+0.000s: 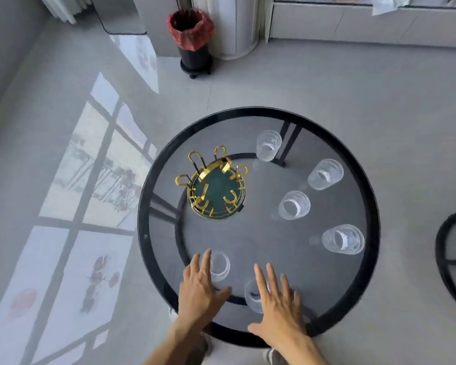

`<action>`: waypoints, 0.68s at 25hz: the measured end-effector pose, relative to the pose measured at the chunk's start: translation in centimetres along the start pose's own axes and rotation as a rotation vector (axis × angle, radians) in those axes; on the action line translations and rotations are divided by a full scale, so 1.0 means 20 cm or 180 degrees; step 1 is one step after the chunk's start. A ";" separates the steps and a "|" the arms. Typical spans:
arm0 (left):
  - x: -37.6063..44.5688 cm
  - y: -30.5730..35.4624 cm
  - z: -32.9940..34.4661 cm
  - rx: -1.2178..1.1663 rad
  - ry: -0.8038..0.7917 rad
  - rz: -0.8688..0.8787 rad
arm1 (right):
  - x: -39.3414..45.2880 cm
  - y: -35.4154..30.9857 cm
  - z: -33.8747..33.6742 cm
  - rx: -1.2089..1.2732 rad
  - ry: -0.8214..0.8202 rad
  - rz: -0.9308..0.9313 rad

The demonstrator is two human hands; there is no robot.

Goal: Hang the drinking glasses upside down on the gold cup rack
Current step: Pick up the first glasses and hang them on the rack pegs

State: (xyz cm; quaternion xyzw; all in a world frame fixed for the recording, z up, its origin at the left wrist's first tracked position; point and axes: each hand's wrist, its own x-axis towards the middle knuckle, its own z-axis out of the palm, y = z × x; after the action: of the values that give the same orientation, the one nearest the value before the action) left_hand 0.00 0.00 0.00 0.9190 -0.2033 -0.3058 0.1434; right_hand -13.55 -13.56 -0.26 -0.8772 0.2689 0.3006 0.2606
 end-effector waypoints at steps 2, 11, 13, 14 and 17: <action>0.13 -0.06 0.10 0.0255 0.0127 0.0297 | 0.10 0.00 0.08 -0.0106 0.0116 -0.0059; 0.42 -0.26 0.38 0.0210 0.1294 0.1753 | 0.40 0.08 0.35 0.0130 0.2104 -0.0642; 0.45 -0.26 0.40 0.0246 0.1503 0.1809 | 0.49 0.06 0.30 -0.0020 0.2305 -0.0802; 0.44 -0.28 0.43 0.0300 0.1612 0.1859 | 0.52 0.05 0.32 -0.0176 0.2409 -0.0822; 0.49 -0.32 0.47 0.0325 0.1719 0.1832 | 0.60 0.09 0.35 -0.0457 0.2514 -0.0722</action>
State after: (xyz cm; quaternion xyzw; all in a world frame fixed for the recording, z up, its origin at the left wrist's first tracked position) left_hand 3.07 -0.19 -14.68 0.8778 -0.4225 0.0100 0.2256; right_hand -9.30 -14.20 -13.53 -0.9651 0.2282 -0.0716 0.1070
